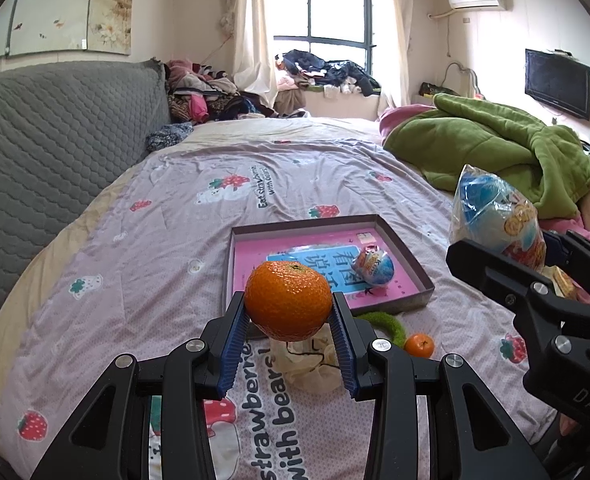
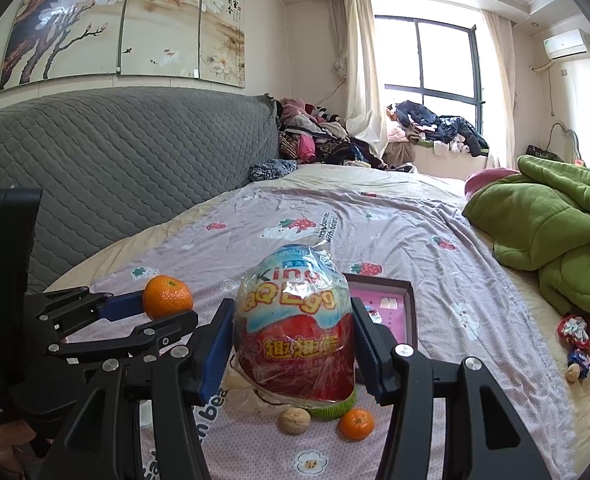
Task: Organize objects
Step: 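Carry the candy bag over the pink book with the right tool while the left tool carries the orange there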
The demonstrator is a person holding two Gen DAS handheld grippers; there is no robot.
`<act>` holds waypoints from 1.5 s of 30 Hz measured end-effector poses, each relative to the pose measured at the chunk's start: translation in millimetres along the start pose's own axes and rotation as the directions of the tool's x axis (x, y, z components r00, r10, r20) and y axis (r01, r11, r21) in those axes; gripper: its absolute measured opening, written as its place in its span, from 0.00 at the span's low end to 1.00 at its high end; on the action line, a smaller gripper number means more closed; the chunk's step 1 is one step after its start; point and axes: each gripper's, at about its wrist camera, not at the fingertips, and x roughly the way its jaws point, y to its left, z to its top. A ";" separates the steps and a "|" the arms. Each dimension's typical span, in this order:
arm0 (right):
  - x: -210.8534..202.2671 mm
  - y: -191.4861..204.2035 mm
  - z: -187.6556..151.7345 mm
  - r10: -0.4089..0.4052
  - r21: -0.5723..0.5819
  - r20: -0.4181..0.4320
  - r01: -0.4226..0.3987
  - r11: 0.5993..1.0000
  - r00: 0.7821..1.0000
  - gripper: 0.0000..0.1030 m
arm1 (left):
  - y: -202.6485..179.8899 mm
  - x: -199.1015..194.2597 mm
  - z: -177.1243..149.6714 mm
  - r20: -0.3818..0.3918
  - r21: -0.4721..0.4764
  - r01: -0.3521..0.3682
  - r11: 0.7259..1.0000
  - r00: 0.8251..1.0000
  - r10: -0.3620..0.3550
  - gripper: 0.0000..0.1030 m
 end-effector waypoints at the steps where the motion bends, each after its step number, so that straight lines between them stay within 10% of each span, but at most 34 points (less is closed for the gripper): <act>1: 0.1 -0.2 1.6 -0.002 0.001 0.003 0.002 1.000 1.000 0.53 | 0.1 0.0 1.0 0.002 -0.001 0.001 1.000 1.000 -0.001 0.41; 45: 27.7 -14.5 14.7 0.012 -0.011 0.019 -0.012 1.000 1.000 0.53 | -10.0 34.1 16.9 -0.007 0.016 -0.022 1.000 1.000 0.022 0.41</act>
